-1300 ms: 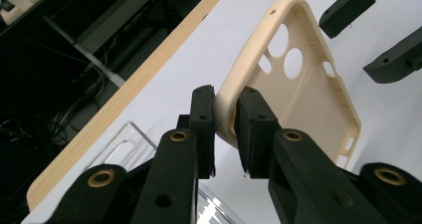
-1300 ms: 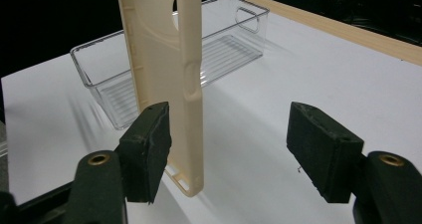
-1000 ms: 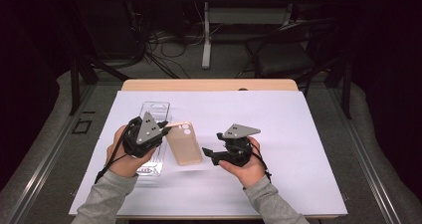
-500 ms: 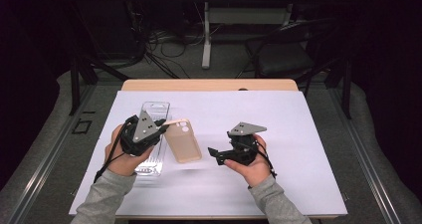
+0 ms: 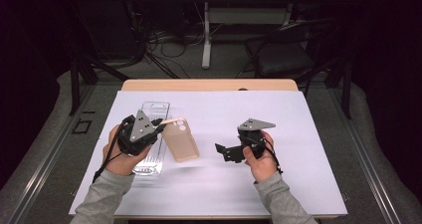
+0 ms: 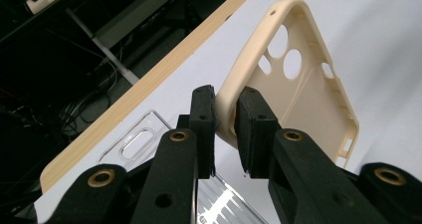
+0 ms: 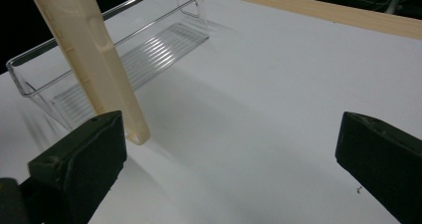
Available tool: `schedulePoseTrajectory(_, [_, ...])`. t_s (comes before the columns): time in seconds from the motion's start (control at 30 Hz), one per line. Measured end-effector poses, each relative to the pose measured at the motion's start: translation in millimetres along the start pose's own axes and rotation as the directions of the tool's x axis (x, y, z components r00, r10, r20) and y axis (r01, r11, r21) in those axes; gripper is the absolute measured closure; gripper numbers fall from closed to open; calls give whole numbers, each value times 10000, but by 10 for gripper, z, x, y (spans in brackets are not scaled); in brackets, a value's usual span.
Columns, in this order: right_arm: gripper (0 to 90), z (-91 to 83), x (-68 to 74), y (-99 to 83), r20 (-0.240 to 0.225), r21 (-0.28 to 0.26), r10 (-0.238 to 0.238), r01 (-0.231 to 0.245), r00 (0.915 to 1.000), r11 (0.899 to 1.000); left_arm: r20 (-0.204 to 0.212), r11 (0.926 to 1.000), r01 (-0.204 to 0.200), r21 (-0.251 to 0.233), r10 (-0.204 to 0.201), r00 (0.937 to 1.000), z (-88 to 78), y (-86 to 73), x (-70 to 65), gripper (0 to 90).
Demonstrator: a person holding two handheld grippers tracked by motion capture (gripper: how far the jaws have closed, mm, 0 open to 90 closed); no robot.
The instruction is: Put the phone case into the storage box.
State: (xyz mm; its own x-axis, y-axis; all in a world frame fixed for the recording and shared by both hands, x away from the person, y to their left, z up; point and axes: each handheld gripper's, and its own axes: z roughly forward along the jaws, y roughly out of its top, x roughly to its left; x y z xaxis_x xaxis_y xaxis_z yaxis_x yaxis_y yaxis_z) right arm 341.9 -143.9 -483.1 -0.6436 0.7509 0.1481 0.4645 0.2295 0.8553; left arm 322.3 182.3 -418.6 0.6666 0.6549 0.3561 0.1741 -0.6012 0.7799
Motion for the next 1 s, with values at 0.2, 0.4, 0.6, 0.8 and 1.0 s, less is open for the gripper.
schedulePoseTrajectory(0.2, [0, -3, -11, -5, 193, 134, -95, 93, 9998, 9999, 18, 10000, -45, -32, 45, 10000, 15, 6, -6, 792])
schedulePoseTrajectory(0.4, [0, 17, 7, -15, 372, 406, -204, 189, 9991, 9990, 120, 9999, -22, -169, 24, 9999, 42, 42, 24, 792])
schedulePoseTrajectory(0.6, [0, 4, -13, -14, 378, 381, -62, 48, 9993, 9993, 355, 9996, -200, -217, 208, 9992, 99, 110, 79, 792])
schedulePoseTrajectory(0.8, [0, 1, -22, -12, 268, 406, -19, 8, 9996, 9992, 524, 9983, -582, -48, 584, 9969, 211, 173, 131, 792])
schedulePoseTrajectory(1.0, [0, 9, -6, -15, 225, 485, -125, 114, 9997, 9988, 738, 9968, -795, -52, 797, 9941, 273, 236, 209, 792])
